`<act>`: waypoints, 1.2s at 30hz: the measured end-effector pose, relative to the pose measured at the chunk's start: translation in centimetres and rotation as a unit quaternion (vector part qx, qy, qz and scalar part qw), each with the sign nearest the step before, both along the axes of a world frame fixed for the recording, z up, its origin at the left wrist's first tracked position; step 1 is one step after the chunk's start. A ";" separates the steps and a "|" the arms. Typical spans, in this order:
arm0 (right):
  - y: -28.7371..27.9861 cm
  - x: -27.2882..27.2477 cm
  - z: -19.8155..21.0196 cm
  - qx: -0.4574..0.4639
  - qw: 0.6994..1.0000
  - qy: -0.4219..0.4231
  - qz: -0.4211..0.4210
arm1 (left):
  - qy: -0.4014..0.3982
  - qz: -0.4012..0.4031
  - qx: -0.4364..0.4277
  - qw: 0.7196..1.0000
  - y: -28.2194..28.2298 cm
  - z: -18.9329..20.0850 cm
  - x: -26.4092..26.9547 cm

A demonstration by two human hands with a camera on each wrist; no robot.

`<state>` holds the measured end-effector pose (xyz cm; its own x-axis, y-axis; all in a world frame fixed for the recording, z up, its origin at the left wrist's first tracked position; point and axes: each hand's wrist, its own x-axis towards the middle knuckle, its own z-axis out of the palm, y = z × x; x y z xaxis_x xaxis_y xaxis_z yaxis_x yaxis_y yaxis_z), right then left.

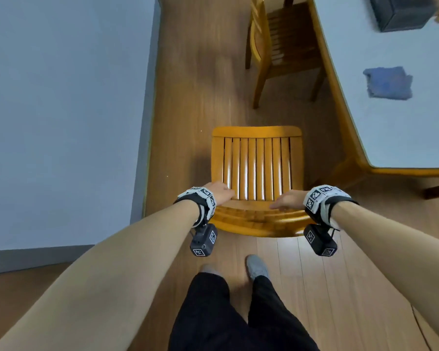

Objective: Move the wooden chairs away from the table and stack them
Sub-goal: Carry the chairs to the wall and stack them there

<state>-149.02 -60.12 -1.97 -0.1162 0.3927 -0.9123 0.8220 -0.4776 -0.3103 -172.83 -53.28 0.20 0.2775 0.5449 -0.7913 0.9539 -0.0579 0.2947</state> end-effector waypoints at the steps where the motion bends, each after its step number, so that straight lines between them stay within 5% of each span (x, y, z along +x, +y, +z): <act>1: 1.7 -1.1 1.0 0.022 1.000 0.001 -0.010 | -0.006 0.011 0.010 1.000 1.7 1.0 -1.0; 8: 16.7 -9.1 5.1 0.198 0.970 -0.012 -0.139 | -0.023 0.041 0.091 0.995 16.9 6.4 -10.5; 12: 25.4 -14.1 8.5 0.248 0.932 -0.002 -0.263 | -0.047 0.038 0.128 0.990 26.3 9.4 -16.1; 18: 35.6 -17.1 13.0 0.296 0.897 -0.001 -0.327 | -0.070 0.031 0.157 0.985 37.8 13.6 -20.0; 25: 46.5 -14.2 14.0 0.298 0.868 -0.013 -0.398 | -0.084 -0.027 0.162 0.983 50.7 14.9 -14.8; 36: 64.0 -1.7 12.6 0.304 0.813 -0.074 -0.492 | -0.115 -0.060 0.150 0.980 72.4 15.7 2.1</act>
